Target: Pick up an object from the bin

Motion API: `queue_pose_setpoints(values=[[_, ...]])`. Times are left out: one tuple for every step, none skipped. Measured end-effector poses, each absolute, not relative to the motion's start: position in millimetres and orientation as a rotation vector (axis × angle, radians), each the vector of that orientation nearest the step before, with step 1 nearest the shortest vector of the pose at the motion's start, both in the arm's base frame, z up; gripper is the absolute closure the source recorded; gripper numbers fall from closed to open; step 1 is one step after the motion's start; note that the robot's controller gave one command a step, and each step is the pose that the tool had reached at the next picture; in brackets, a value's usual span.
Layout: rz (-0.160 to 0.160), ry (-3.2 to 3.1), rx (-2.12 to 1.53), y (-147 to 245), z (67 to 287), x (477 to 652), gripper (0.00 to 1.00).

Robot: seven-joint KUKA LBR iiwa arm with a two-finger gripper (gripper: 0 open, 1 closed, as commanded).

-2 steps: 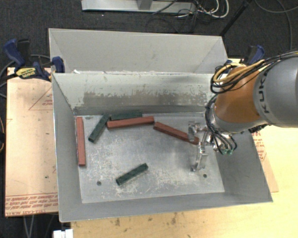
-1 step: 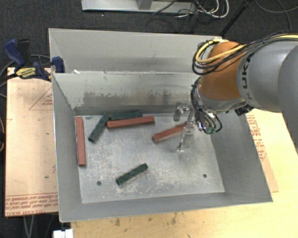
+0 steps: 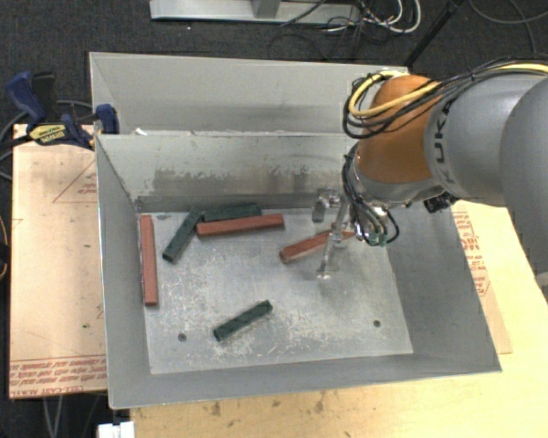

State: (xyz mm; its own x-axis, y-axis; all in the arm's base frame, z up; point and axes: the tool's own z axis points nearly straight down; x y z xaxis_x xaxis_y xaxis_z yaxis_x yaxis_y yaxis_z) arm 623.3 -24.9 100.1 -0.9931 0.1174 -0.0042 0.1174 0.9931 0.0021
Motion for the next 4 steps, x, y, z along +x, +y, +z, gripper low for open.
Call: queue_pose_setpoints(values=[[0.002, 3.129, 0.292, -37, 69, 620.9, 0.00], [0.001, 3.127, 0.289, -36, 69, 621.5, 0.00], [0.001, 3.126, 0.288, -36, 70, 622.0, 1.00], [0.001, 3.122, 0.285, -36, 106, 623.5, 1.00]])
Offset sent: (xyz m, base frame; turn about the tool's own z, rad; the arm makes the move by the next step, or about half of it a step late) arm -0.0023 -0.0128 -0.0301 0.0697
